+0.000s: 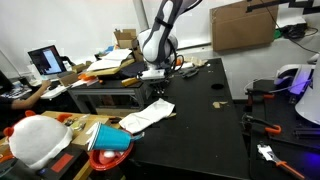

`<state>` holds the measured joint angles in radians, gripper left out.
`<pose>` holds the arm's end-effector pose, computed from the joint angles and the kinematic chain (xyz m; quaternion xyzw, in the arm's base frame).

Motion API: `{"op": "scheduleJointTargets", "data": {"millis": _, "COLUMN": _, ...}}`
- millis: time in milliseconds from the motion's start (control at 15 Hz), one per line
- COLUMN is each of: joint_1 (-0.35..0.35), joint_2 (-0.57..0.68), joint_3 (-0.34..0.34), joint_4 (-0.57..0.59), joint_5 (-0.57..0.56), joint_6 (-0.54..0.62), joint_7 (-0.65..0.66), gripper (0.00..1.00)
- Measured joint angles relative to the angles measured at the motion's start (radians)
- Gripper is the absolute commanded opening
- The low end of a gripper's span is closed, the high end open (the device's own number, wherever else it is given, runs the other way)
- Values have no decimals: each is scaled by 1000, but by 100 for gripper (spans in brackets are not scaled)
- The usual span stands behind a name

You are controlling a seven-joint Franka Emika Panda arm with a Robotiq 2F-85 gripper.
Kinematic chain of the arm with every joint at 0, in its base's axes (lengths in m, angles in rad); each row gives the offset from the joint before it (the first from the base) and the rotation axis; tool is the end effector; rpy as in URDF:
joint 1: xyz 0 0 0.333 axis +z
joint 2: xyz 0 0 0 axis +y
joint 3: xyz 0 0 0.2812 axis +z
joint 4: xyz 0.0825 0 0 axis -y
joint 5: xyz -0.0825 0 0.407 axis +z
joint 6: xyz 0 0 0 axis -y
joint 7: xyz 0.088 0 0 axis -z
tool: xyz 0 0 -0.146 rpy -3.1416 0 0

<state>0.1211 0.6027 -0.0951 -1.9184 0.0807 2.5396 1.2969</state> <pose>0.6223 0.0144 0.0920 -0.7900 0.6129 -0.0111 0.0040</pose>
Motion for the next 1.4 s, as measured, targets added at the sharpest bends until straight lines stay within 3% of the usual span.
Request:
{"op": "scheduleJointTargets", "data": {"millis": 533, "joint_1": -9, "joint_2": 120, "joint_3": -2, "joint_4": 89, "joint_5": 7, "joint_6": 7, "joint_7": -12, "gripper": 0}}
{"op": "scheduleJointTargets", "data": {"millis": 1000, "joint_1": -15, "joint_2": 144, "joint_3": -5, "joint_4": 109, "joint_5": 7, "joint_6": 34, "joint_7": -80, "gripper": 0}}
{"op": "scheduleJointTargets", "data": {"millis": 1400, "joint_1": -14, "joint_2": 139, "joint_3": -69, "joint_4": 85, "joint_5": -18, "joint_6": 50, "joint_7": -114, "gripper": 0}}
